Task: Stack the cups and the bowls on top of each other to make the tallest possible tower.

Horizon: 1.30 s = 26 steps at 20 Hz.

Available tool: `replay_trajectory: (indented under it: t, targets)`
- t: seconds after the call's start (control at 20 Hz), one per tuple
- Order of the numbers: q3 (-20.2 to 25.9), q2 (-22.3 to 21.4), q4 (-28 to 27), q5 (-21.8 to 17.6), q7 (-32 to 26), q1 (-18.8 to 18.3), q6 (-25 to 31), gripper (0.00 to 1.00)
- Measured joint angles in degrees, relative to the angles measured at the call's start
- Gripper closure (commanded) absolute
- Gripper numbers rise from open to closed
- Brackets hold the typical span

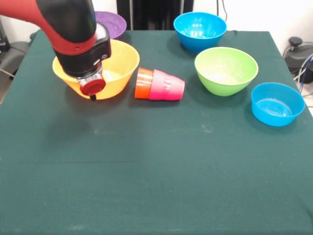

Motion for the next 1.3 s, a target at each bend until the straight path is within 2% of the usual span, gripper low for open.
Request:
replay_trajectory:
  t: [0.65,1.3]
  targets:
    - [2.0,-1.1,-10.6,0.0,0.0,1.3,0.7,1.0]
    - [3.2,-2.2,-12.0,-0.6,-1.2,0.3,0.5,1.0]
